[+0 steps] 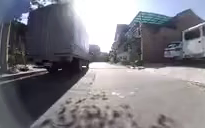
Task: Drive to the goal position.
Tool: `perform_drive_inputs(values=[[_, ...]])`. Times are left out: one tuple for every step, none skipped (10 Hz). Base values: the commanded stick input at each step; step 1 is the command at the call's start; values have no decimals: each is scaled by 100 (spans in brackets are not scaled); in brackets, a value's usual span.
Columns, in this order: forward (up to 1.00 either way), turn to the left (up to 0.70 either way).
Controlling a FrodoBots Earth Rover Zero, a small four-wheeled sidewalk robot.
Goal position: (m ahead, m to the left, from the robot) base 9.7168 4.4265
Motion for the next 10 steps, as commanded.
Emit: perform_drive_inputs(values=[[70, 0], [70, 0], [70, 0], [70, 0], [70, 0], [70, 0], [70, 0], [70, 0], [70, 0], [70, 0]])
